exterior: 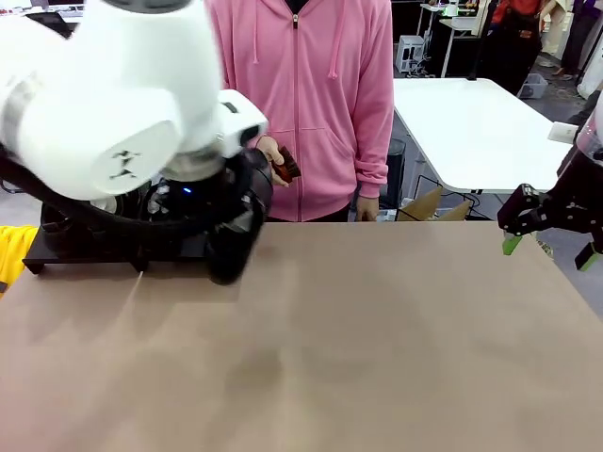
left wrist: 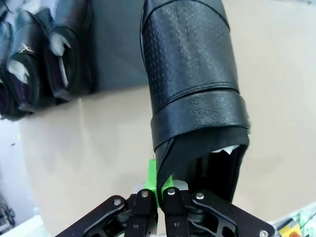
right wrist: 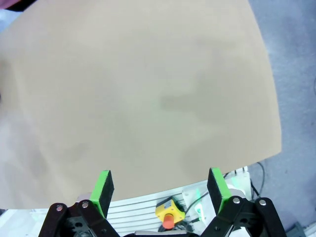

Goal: Organize the shoes by placing them on the stand.
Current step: Place the Shoe from the middle of the table onto the Shoes Stand.

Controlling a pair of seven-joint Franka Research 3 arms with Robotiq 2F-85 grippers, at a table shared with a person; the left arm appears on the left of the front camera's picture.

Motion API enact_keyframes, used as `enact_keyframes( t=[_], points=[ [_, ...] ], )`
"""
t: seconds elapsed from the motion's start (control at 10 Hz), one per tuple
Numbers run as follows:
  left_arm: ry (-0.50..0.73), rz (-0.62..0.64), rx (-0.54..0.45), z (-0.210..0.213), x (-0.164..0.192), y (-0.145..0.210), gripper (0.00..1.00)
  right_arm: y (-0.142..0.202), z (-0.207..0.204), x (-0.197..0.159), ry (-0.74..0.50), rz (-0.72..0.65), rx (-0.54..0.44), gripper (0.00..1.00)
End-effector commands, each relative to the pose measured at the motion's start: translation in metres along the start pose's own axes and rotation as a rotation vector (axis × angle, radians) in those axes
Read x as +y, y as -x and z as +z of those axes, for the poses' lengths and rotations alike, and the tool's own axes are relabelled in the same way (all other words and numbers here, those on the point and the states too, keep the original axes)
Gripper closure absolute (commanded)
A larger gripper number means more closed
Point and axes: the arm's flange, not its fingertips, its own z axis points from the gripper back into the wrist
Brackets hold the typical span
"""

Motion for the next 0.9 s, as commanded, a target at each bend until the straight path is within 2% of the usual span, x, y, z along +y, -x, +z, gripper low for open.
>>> enact_keyframes(
  t=[0.0,0.4,0.5,0.6,0.8],
  points=[
    [0.023,0.009,-0.082,-0.016,0.033,-0.006,1.00,-0.001,0.002,-0.001,-0.008,0.019,0.001,0.00],
    [0.084,0.080,-0.115,-0.023,0.089,-0.021,1.00,-0.001,0.002,-0.001,-0.008,0.019,0.001,0.00],
    [0.329,0.134,0.036,-0.024,0.084,-0.014,1.00,-0.001,0.002,-0.001,-0.008,0.019,0.001,0.00],
    [0.041,0.085,-0.099,-0.029,0.082,-0.025,1.00,-0.001,0.002,-0.001,-0.008,0.019,0.001,0.00],
    [0.041,0.085,-0.099,-0.029,0.082,-0.025,1.00,-0.001,0.002,-0.001,-0.008,0.019,0.001,0.00]
  ],
)
